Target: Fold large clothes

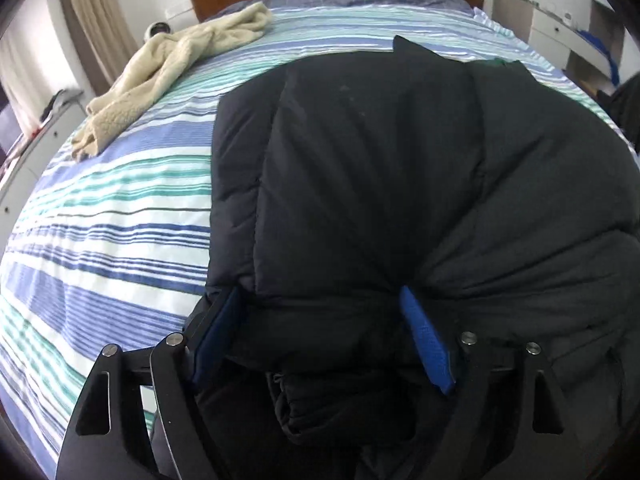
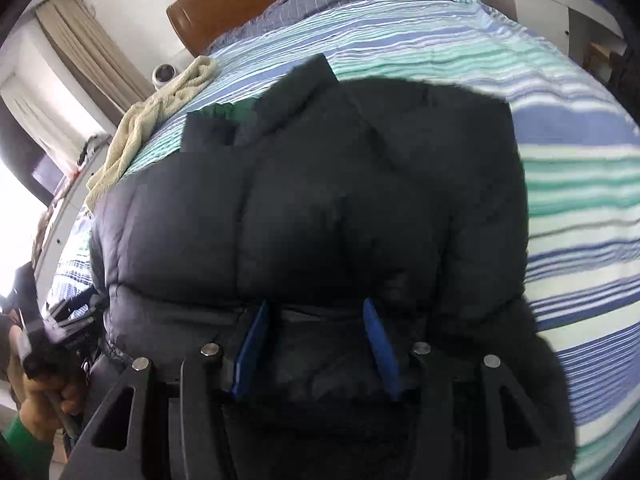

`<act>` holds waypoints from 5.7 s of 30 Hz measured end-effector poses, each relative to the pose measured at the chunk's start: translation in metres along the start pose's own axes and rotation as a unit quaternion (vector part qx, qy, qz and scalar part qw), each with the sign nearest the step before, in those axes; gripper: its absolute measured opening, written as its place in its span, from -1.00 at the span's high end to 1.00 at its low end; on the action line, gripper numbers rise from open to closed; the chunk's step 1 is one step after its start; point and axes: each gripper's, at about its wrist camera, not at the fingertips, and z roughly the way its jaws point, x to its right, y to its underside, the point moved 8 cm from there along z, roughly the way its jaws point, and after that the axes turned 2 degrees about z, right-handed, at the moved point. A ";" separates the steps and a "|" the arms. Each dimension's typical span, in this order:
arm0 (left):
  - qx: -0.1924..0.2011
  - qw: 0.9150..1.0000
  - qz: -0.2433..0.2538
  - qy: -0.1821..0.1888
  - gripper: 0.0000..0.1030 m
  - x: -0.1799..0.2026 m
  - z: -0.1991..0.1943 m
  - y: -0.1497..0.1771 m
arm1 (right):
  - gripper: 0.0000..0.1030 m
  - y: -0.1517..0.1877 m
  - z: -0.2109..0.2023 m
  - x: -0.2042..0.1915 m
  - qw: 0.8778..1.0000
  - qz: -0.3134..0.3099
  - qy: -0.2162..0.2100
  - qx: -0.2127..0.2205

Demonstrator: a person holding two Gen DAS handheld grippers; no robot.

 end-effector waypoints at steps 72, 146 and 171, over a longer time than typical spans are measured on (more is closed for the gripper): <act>-0.023 0.999 -0.047 0.002 -0.33 -0.023 -0.019 0.032 | -0.08 0.159 -0.157 -0.069 0.996 -0.075 -0.039 0.043; -0.081 0.988 -0.072 0.113 -0.36 -0.050 -0.171 0.229 | -0.36 0.250 -0.192 0.063 0.991 -0.004 0.111 -0.074; -0.101 0.985 -0.058 0.128 0.03 -0.042 -0.153 0.231 | -0.37 0.258 -0.188 0.067 0.992 0.005 0.096 -0.081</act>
